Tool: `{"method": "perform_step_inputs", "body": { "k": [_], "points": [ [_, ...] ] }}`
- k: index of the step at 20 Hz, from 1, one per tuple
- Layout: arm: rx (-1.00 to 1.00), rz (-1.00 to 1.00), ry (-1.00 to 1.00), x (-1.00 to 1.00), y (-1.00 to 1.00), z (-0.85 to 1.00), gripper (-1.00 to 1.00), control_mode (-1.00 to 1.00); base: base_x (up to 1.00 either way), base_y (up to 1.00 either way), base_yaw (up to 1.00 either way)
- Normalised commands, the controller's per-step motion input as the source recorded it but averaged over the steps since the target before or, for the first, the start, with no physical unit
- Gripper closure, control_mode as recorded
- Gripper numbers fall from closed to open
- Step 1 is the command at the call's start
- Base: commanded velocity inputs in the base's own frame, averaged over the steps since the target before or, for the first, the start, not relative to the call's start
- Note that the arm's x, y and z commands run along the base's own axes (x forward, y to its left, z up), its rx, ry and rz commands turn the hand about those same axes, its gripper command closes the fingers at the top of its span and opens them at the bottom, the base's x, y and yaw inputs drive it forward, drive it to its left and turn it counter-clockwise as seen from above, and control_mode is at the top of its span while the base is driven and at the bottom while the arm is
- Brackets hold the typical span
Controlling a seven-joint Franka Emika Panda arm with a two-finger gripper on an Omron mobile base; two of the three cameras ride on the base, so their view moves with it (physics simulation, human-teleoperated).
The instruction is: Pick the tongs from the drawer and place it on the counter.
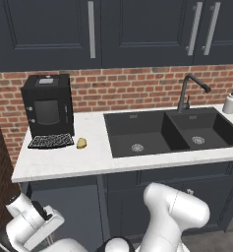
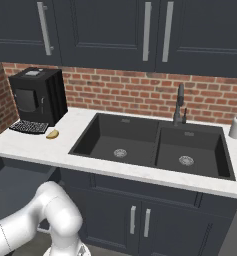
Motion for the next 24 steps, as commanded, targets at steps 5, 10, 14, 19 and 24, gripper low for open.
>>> {"method": "perform_step_inputs", "body": {
  "k": [5,10,14,19,24],
  "points": [
    [0.01,-0.03,-0.37,-0.3,-0.2,0.79,1.0,-1.0,0.0,0.0,0.0],
    [0.03,-0.12,-0.4,-0.05,-0.2,1.0,1.0,-1.0,0.0,0.0,0.0],
    [0.06,-0.2,-0.24,-0.01,-0.37,1.0,1.0,-1.0,0.0,0.0,0.0],
    [0.11,-0.26,-0.12,0.21,-0.44,1.0,1.0,-1.0,0.0,0.0,0.0],
    [0.21,-0.28,0.0,0.22,-0.62,1.0,1.0,-1.0,0.0,0.0,0.0]
  ]
}}
